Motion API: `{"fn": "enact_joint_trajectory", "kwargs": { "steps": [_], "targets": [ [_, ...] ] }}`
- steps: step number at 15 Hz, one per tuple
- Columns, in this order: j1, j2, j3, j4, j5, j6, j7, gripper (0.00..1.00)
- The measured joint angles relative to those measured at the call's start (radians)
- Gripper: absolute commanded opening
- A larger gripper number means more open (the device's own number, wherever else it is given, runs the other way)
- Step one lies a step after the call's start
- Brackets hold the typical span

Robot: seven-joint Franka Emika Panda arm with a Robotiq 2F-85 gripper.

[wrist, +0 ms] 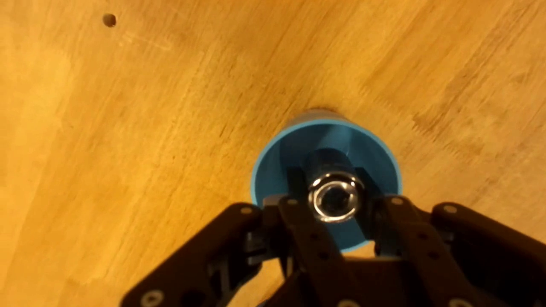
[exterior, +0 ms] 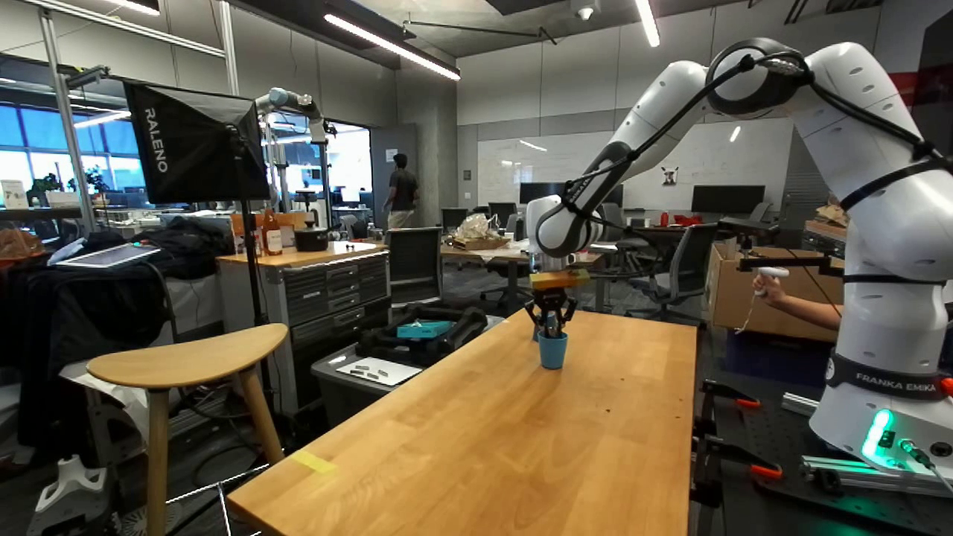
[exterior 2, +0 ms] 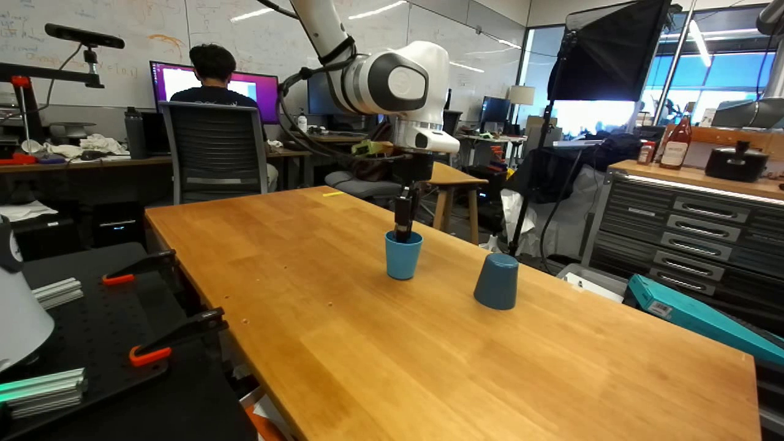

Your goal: Put the gold object in the blue cup

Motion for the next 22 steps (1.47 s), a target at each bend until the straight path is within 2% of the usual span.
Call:
{"fn": "enact_joint_trajectory", "kwargs": {
  "steps": [3,5,7,8,9,10,11,15,19,22],
  "targets": [
    [-0.002,0.024,-0.018,0.001,0.000,0.002,0.000,0.12],
    [-0.006,0.044,-0.028,0.001,0.000,0.004,0.000,0.58],
    [-0.009,0.058,-0.030,0.004,0.000,0.019,0.000,0.68],
    [-0.008,0.058,-0.030,0.006,0.000,0.022,0.000,0.68],
    [-0.008,0.058,-0.030,0.006,0.000,0.022,0.000,0.19],
    [-0.008,0.058,-0.030,0.006,0.000,0.022,0.000,0.18],
    [-0.008,0.057,-0.030,0.006,0.000,0.022,0.000,0.10],
    [-0.002,0.059,-0.030,0.005,0.000,0.026,0.000,0.03],
    [-0.001,0.043,-0.030,0.007,0.000,0.026,-0.001,0.10],
    [-0.002,0.001,-0.030,0.013,0.000,0.021,-0.001,0.09]
  ]
}}
